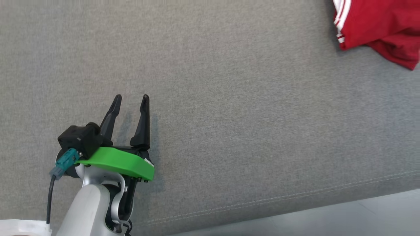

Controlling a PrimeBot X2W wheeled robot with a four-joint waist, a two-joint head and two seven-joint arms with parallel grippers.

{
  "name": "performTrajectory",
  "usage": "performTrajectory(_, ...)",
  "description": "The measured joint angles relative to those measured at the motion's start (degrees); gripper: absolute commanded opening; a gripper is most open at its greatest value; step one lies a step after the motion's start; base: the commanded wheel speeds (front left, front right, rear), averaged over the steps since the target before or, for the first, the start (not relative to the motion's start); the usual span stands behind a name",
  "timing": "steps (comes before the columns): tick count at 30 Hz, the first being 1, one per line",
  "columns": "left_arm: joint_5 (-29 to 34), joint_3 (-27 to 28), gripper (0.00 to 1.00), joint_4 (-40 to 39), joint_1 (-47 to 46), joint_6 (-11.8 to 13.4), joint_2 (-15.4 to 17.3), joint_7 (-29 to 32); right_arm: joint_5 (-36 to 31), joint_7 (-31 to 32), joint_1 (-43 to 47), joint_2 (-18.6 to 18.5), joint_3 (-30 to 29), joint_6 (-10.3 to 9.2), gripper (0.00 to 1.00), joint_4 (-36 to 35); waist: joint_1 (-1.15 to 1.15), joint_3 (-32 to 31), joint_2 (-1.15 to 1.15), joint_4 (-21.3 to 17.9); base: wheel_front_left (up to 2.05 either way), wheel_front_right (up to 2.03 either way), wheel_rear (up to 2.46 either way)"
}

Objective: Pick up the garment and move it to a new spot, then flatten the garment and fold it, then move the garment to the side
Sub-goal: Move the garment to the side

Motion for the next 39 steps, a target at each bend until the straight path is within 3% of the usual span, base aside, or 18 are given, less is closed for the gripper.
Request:
performTrajectory(7,0.0,0.2,1.0,2.0,0.1,-0.1,0.0,-2.2,-0.6,-7.4,4.9,3.9,1.5,1.18,1.0,-2.5,0.0,-5.4,0.0,-2.2,0.0,0.0,0.0)
performTrajectory(16,2.0,0.7,1.0,4.4,3.4,0.0,0.4,-4.0,-1.6,-7.5,12.2,11.9,3.7,1.12,1.0,-7.0,0.0,-12.4,0.0,-4.8,0.0,0.0,0.0)
performTrajectory(30,4.7,3.5,1.0,6.2,8.4,1.1,-0.6,-6.3,-5.1,-7.7,24.0,14.2,-1.3,-2.83,1.0,-18.6,0.0,-18.9,0.0,-6.5,0.0,0.0,0.0)
performTrajectory(39,5.7,7.3,1.0,6.2,11.5,1.3,-0.9,-7.6,-8.6,-7.7,35.2,16.0,-5.3,-3.38,1.0,-25.0,0.0,-20.1,0.0,-5.2,0.0,0.0,0.0)
